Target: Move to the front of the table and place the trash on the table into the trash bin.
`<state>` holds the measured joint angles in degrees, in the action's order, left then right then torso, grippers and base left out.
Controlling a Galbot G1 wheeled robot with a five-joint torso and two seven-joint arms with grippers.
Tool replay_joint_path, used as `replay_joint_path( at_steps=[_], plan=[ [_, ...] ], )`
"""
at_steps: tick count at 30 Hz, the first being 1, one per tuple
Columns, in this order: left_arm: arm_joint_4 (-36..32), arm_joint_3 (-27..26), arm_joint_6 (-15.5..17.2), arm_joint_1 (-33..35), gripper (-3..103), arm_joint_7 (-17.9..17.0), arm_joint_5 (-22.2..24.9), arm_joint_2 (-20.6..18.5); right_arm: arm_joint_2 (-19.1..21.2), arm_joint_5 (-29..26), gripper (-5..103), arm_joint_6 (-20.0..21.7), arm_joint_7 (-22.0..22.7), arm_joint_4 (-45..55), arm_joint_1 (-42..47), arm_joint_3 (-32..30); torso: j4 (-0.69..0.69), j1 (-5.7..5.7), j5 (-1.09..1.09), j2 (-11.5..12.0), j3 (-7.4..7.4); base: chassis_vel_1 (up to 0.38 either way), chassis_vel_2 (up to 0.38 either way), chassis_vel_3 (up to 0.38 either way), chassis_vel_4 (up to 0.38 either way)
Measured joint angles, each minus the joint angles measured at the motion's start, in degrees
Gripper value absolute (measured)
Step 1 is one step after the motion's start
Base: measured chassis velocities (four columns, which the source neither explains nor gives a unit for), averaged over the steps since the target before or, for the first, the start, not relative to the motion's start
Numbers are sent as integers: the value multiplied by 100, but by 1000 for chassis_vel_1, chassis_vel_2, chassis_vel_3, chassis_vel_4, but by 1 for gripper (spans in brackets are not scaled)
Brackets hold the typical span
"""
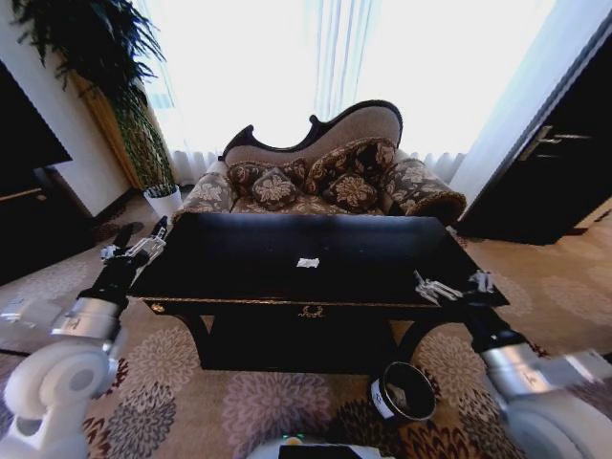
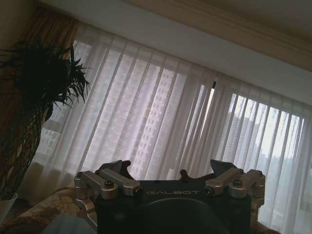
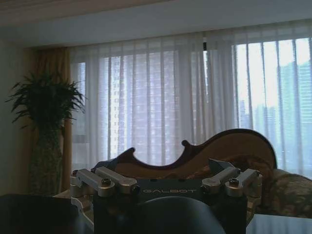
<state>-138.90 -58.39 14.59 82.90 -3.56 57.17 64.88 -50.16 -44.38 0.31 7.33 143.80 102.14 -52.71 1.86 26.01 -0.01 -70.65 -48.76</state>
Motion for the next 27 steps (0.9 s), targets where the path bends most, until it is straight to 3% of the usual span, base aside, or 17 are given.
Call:
replay_joint_path(
  at_steps=[4, 5, 9, 18, 22, 27],
  plan=[
    [-346, -90, 87, 125, 100, -78, 13, 91, 646, -129, 100, 311, 290, -90, -815, 708, 1, 0, -1, 0, 1, 0, 0, 0, 0],
    [-346, -90, 87, 125, 100, -78, 13, 91, 646, -129, 100, 311, 290, -90, -815, 708, 1, 0, -1, 0, 1, 0, 0, 0, 0],
    [-444, -133, 150, 156, 100, -204, -39, 136, 1355, -217, 100, 379, 314, -868, -1752, 1529, -3, 1, 2, 1, 0, 0, 0, 0, 0],
    [-328, 443, 158, 59, 100, -213, -447, 150, 2325, -653, 100, 482, 485, -1707, -2520, 1985, 1, 0, 1, 1, 1, 0, 0, 0, 0],
    [-244, 458, 158, -2, 100, -221, -509, 124, 2823, -1182, 100, 780, 359, -1830, -2848, 2149, -1, 1, 1, 1, 0, 0, 0, 0, 0],
    [-91, 370, 158, -78, 100, -233, -504, 28, 3329, -1315, 100, 780, 260, -2042, -3083, 2487, 0, 0, 0, 0, 1, 0, 0, 0, 0]
  ],
)
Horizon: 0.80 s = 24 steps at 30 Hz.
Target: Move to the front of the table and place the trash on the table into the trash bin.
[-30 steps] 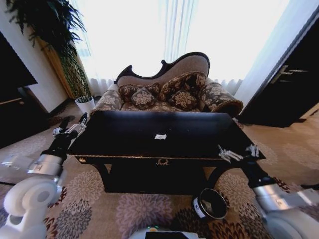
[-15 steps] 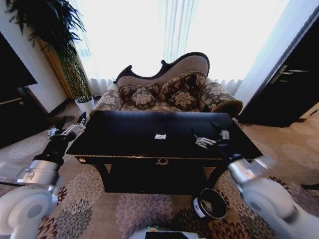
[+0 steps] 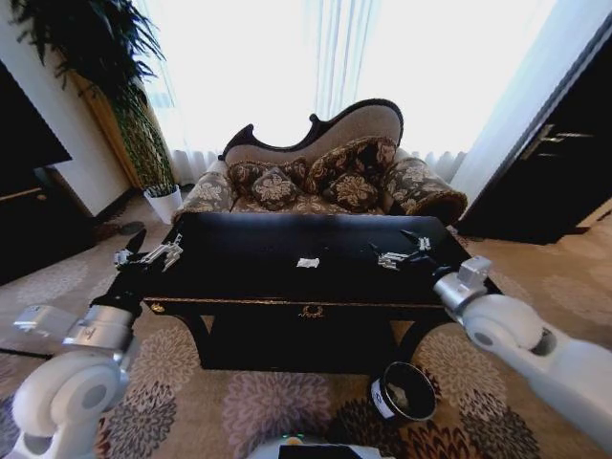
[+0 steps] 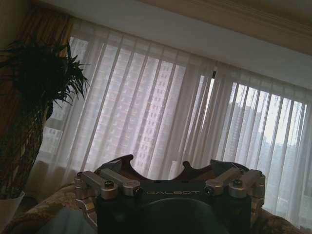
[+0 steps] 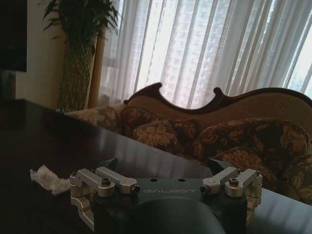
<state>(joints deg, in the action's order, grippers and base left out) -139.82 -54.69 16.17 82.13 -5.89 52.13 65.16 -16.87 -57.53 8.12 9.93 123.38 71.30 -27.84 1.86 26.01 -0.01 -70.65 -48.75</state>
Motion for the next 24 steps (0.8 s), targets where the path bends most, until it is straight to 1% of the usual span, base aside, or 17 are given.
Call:
replay_joint_path(
  at_steps=[2, 5, 6, 8, 9, 10, 11, 14, 15, 16, 18, 19, 21, 22, 23, 24],
  plan=[
    [31, -9, 0, -8, 100, 0, 2, -6, 112, -81, 100, -6, -47, -22, -88, 99, 0, 0, 0, 0, 0, 0, 0, 0, 0],
    [105, 33, -5, -38, 100, -2, -41, 2, 178, -318, 100, 8, -233, -88, -689, 679, 1, 0, 1, 0, 0, 0, 0, 0, 0],
    [105, 33, -5, -38, 100, -2, -41, 2, 178, -318, 100, 8, -233, -88, -689, 679, 1, 0, 1, 0, 0, 0, 0, 0, 0],
    [151, 76, -9, -60, 100, -6, -75, 15, 112, -320, 100, -16, -412, -212, -1207, 1191, -1, 0, -2, -1, 0, 0, 0, 0, 0],
    [177, 104, -12, -73, 100, -12, -94, 21, 62, -303, 100, -30, -471, -271, -1425, 1417, -1, 0, 2, 0, 0, 0, 0, 0, 0],
    [177, 104, -12, -73, 100, -12, -94, 21, 62, -303, 100, -30, -471, -271, -1425, 1417, -1, 0, 2, 0, 0, 0, 0, 0, 0],
    [196, 128, -18, -84, 100, -12, -108, 27, 18, -293, 100, -44, -503, -329, -1611, 1602, -1, 0, 0, 0, 0, 0, 0, 0, 0],
    [261, 180, -23, -132, 100, -14, -134, 35, -167, -237, 100, -65, -574, -576, -2313, 2370, 2, 0, 1, -1, 0, 0, 0, 0, 0],
    [261, 180, -23, -132, 100, -14, -134, 35, -167, -237, 100, -65, -574, -576, -2313, 2370, 2, 0, 1, -1, 0, 0, 0, 0, 0],
    [285, 187, -24, -151, 100, -14, -139, 34, -267, -194, 100, -65, -575, -685, -2659, 2672, 3, 0, 1, 0, 0, 0, 0, 0, 0],
    [343, 206, -26, -177, 100, -14, -161, 34, -519, -29, 100, -66, -580, -979, -3334, 3347, 1, -1, -2, -1, 0, 0, 0, 0, 0],
    [385, 215, -28, -187, 100, -14, -180, 30, -677, 74, 100, -77, -588, -1162, -3662, 3717, 0, -1, 1, -1, 0, 0, 0, 0, 0],
    [463, 221, -36, -202, 100, -13, -205, 24, -944, 173, 100, -94, -599, -1461, -4233, 4403, -2, 0, 1, -1, -1, 0, 0, 0, 0],
    [463, 221, -36, -202, 100, -13, -205, 24, -944, 173, 100, -94, -599, -1461, -4233, 4403, -2, 0, 1, -1, -1, 0, 0, 0, 0],
    [505, 206, -43, -204, 100, -10, -209, 21, -1071, 196, 100, -95, -603, -1585, -4547, 4821, -2, 1, -1, 0, -1, 0, 0, 0, 0],
    [527, 189, -44, -204, 100, -10, -209, 18, -1111, 205, 100, -94, -610, -1627, -4676, 4973, -1, 1, 1, 0, -1, 0, 0, 0, 0]
  ],
)
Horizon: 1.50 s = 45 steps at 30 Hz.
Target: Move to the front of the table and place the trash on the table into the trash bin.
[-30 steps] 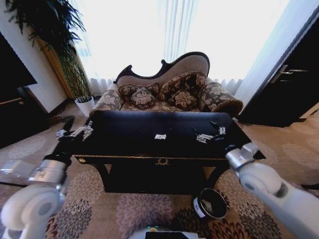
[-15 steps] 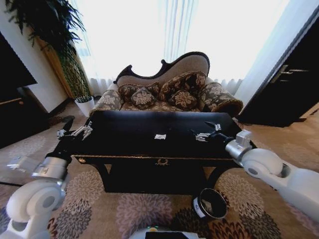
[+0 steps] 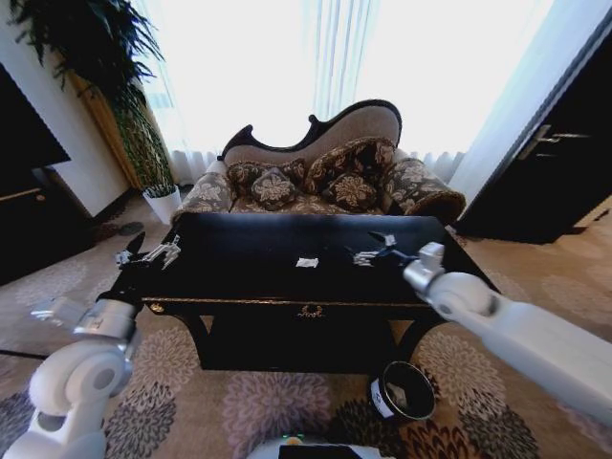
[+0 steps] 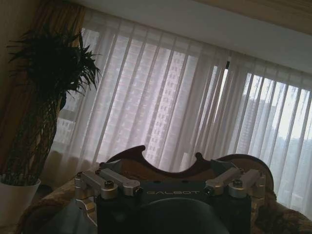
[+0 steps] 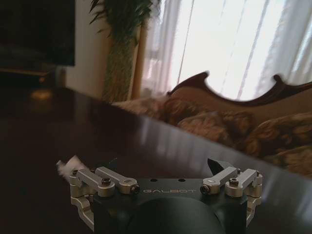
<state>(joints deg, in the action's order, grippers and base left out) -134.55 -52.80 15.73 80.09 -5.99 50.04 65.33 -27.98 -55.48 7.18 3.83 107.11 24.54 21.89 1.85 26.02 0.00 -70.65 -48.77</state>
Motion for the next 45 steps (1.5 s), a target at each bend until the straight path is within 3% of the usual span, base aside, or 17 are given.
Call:
replay_joint_path(
  at_steps=[8, 11, 16, 22, 45],
  plan=[
    [167, -227, -43, 13, 100, 27, 73, -50, -234, -25, 100, 50, -82, -275, -1393, 1329, 0, -2, -2, -1, 1, 0, 0, 0, 0],
    [228, -327, -59, 18, 100, 37, 117, -61, -264, -118, 100, 181, -297, -376, -1974, 1929, 0, -1, -2, -1, 1, 0, 0, 0, 0],
    [248, -419, -76, 37, 100, 47, 170, -53, -303, -226, 100, 486, -746, -446, -2405, 2379, 2, -2, -1, -1, 1, 0, 0, 0, 0],
    [300, -561, -94, 56, 100, 55, 256, -88, -413, -512, 100, 697, -1024, -516, -2656, 2560, 1, -1, -1, -1, 1, 0, 0, 0, 0],
    [527, -976, -143, 80, 100, 75, 493, -271, -805, -457, 100, 564, -909, -877, -2319, 2511, 1, -2, -1, -1, 1, 0, 0, 0, 0]
  ],
)
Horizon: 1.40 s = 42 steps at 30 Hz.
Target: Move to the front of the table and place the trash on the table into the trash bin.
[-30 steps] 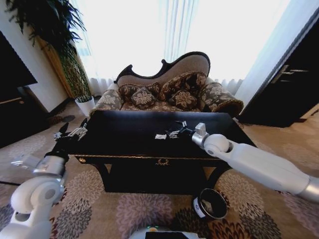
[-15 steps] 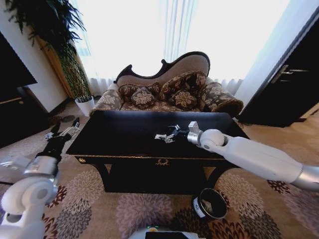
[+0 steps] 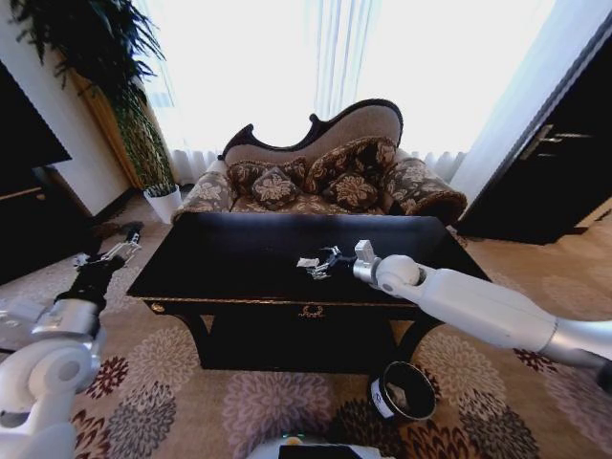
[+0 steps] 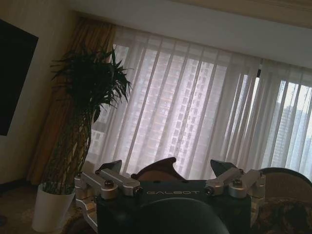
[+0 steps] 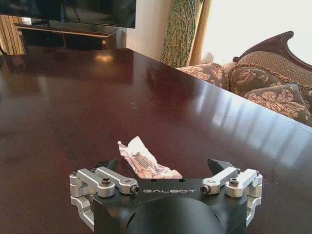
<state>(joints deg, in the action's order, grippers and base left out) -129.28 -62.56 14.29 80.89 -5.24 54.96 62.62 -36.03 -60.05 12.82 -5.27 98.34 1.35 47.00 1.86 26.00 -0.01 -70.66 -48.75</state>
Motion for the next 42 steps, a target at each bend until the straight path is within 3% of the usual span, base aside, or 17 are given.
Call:
replay_joint_path(
  at_steps=[1, 3, 5, 12, 15, 18, 20, 24, 34, 36, 38, 40, 42],
  plan=[
    [0, -8, 0, -5, 100, 0, 12, -9, -2, 57, 103, -39, -38, -33, 27, -10, 0, 0, 0, 0, 0, 0, 0, 0, 0],
    [-11, -5, 0, -5, 100, 4, 16, -6, 0, 106, 96, -74, -89, -67, 62, -24, 0, 0, 0, 0, 0, 0, 0, 0, 0],
    [-14, -2, 0, -5, 100, 7, 16, -4, 0, 112, 96, -79, -95, -72, 68, -30, 0, 0, 1, 0, 0, 0, 0, 0, 0],
    [-52, 39, -3, -12, 100, 39, 7, 18, 84, 137, 68, -94, -270, -123, 109, -103, 0, 0, 0, 0, 0, 0, 0, 0, 0],
    [-69, 38, -2, -12, 100, 39, 4, 18, 125, 138, 62, -97, -301, -113, 132, -140, 0, 0, 0, 0, 0, 0, 0, 0, 0],
    [-112, 42, -2, -9, 100, 39, -2, 21, 216, 134, 46, -101, -381, -54, 187, -222, 0, 0, 1, 0, 0, 0, 0, 0, 0],
    [-123, 44, -2, -9, 100, 38, -2, 24, 237, 134, 46, -102, -398, -39, 203, -241, 0, 0, 1, 0, 0, 0, 0, 0, 0],
    [-189, 47, 9, 9, 100, 15, -2, 30, 383, 137, 28, -116, -455, 59, 414, -451, 0, 0, 0, 0, 0, 0, 0, 0, 0],
    [-311, 60, 27, 38, 100, -7, 4, 27, 699, 107, 28, -200, -541, 453, 1124, -1249, -1, 0, -1, 0, 0, 0, 0, 0, 0],
    [-371, 56, 42, 38, 100, -13, 32, 27, 832, 30, 28, -238, -616, 695, 1745, -2103, -2, 0, 0, 0, 0, 0, 0, 0, 0],
    [-380, 47, 45, 40, 100, -16, 46, 27, 876, 17, 28, -246, -656, 755, 1935, -2310, -2, 0, -1, 0, 1, 0, 0, 0, 0],
    [-396, 11, 48, 55, 100, -23, 82, 24, 1117, -62, 32, -289, -805, 1068, 2822, -3375, 1, 0, 2, 0, 1, 0, 0, 0, 0],
    [-399, 12, 48, 56, 100, -24, 87, 25, 1186, -96, 32, -299, -817, 1151, 3065, -3710, 1, 0, -2, -1, 1, 0, 0, 0, 0]
  ],
)
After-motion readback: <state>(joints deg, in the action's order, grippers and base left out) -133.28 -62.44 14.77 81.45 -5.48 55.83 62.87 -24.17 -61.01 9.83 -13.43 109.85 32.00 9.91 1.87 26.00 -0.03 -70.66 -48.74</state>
